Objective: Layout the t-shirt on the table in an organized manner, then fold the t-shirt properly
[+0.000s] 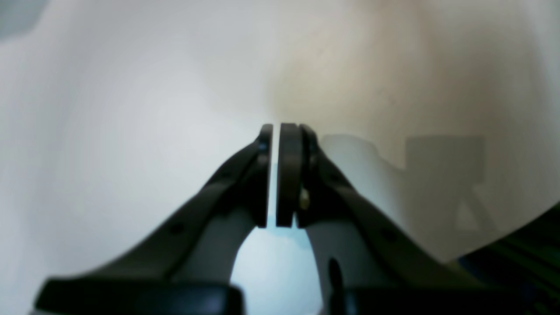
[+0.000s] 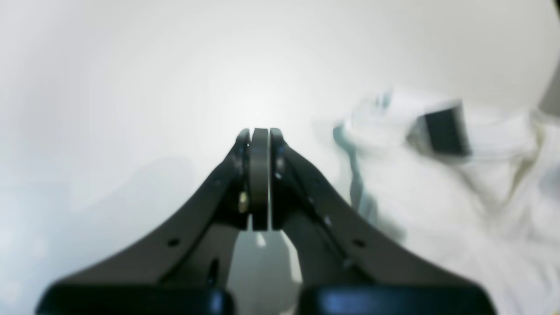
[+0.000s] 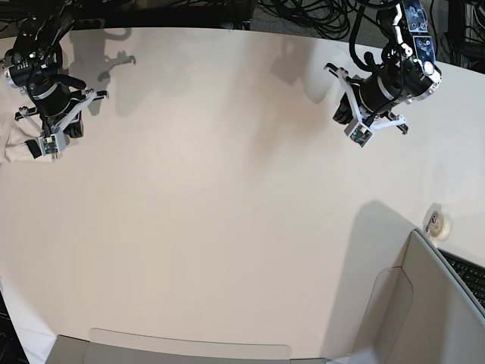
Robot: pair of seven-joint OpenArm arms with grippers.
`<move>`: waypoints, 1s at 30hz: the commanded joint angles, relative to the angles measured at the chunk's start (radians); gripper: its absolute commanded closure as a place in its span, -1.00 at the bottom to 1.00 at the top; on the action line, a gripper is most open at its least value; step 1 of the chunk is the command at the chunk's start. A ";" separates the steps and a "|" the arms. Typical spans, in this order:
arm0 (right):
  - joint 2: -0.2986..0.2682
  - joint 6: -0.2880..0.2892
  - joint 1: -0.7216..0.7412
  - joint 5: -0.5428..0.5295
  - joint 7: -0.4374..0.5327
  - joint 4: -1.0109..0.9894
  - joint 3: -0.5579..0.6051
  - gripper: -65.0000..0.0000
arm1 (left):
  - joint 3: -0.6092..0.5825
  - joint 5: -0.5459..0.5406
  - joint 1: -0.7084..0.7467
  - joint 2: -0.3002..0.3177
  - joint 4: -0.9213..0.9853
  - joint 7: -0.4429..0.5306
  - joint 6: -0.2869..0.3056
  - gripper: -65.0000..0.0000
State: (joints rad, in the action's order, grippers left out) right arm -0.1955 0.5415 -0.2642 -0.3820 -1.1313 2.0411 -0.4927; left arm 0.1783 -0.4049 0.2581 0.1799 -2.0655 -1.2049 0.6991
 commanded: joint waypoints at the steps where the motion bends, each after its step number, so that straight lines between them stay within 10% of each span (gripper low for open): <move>1: -0.017 -0.007 -0.024 -0.010 0.013 0.019 -0.007 1.00 | 0.003 -0.013 0.011 0.003 -0.022 0.015 -0.001 0.93; 21: -0.131 -0.090 -0.671 -0.493 0.021 0.020 -0.209 1.00 | 0.143 -0.015 0.223 0.002 -0.028 0.013 -0.001 0.95; 30: -0.120 -0.090 -0.748 -0.318 0.023 0.016 -0.145 1.00 | 0.444 -0.016 0.387 -0.013 -0.025 0.013 -0.001 1.00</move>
State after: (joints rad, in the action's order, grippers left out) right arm -0.3130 0.4519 -1.0000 -0.6823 -1.1149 2.0457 -0.6361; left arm 0.6132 -0.4152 0.6342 0.1642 -2.0754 -1.2007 0.6991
